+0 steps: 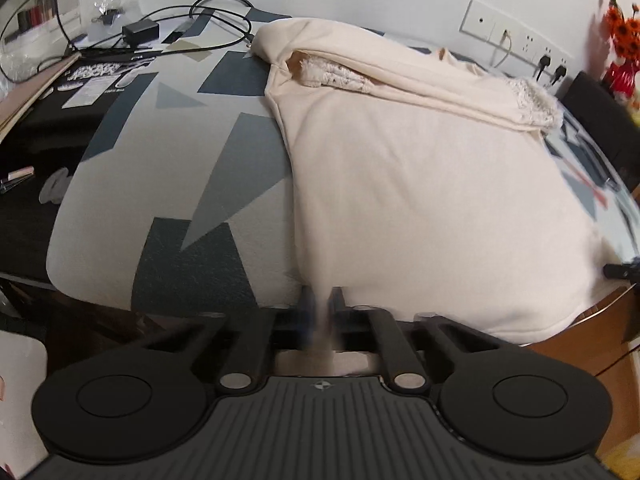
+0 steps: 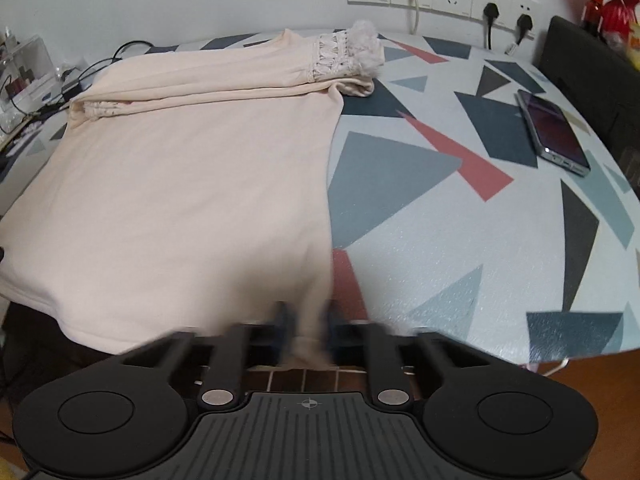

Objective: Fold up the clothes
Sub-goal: 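Grasp the sweater hem with both grippers and lift it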

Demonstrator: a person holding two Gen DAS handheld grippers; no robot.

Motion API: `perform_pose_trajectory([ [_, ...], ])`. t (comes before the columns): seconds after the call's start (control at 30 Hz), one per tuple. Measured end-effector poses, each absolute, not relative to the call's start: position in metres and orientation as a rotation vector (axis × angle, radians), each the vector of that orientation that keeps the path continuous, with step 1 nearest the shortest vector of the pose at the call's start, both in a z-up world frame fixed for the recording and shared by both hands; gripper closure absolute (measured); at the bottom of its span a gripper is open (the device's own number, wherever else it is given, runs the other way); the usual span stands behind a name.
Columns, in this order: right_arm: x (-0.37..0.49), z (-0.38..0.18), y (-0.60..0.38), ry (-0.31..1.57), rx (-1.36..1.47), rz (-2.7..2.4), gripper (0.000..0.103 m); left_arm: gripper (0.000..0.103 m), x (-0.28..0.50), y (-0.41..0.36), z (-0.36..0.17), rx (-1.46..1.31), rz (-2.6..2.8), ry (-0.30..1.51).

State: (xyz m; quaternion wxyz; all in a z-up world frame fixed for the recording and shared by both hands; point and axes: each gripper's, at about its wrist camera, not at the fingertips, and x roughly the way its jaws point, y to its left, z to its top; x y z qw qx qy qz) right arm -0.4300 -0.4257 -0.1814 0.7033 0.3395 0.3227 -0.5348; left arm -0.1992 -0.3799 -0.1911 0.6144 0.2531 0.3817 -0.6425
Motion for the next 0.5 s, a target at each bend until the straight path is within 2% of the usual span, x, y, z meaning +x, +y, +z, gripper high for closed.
perform_pose_trajectory([
  [0.17, -0.445, -0.154, -0.414, 0.604, 0.802, -1.154, 0.096, 0.096, -0.192, -0.363, -0.173, 0.508, -1.517, 0.865],
  [0.5, -0.460, -0.086, -0.355, 0.518, 0.817, -1.073, 0.096, 0.096, -0.177, -0.300, -0.123, 0.315, -1.533, 0.850],
])
